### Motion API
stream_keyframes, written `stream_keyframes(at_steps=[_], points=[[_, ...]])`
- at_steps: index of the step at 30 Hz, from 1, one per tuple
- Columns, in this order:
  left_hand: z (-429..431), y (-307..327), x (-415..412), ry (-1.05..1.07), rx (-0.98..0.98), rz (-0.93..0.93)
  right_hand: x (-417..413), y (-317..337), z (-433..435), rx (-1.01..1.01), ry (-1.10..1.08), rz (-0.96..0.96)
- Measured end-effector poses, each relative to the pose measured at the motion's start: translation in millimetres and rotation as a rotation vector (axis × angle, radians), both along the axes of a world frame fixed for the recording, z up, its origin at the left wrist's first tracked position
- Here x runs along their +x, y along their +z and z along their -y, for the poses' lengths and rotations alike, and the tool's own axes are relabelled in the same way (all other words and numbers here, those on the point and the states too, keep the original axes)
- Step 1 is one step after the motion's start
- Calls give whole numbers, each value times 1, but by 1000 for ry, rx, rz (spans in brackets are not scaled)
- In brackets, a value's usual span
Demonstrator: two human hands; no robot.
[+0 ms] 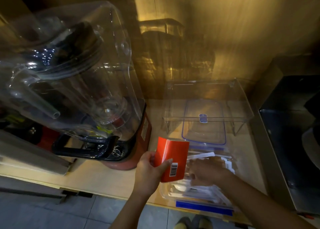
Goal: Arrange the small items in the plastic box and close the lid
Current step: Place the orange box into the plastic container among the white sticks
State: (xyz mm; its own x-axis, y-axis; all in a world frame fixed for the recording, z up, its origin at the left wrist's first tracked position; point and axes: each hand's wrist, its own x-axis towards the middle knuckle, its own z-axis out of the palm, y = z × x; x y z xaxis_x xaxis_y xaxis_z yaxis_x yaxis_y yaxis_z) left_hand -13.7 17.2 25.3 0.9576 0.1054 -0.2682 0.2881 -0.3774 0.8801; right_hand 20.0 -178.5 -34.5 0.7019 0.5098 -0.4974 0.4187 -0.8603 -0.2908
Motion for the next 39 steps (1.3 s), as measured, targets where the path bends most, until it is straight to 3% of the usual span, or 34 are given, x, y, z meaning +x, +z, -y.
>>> stream_keyframes(at_steps=[5, 9, 12, 20, 23, 25, 27, 30, 33, 36, 39], points=[[-1, 0, -5, -56, 122, 79, 6, 2, 1, 220, -103, 141], [-3, -1, -8, -15, 13, 25, 5, -11, -6, 112, -105, 175], [-4, -1, -9, 9, 0, 15, 5, -18, -6, 32, -154, 68], [-6, -3, -6, 76, 2, -3, -6, -4, 15, 66, -136, -236], [0, -2, -4, 32, 2, -8, -5, 7, 25, 85, -79, -286], [4, -2, -2, -49, 60, 30, -4, 16, 31, 78, -150, -275], [8, -4, 1, -159, 202, 102, -3, 20, 35, 233, -337, -222], [12, -7, 8, -329, 501, 200, -4, 26, 39, 656, -682, -175], [14, -9, 17, -510, 627, 179, -9, 26, 47, 858, -677, -171], [15, -12, 27, -668, 696, 221, -14, 24, 46, 776, -487, -196], [19, -16, 34, -718, 774, 293, -13, 8, 45, 416, -425, -24]])
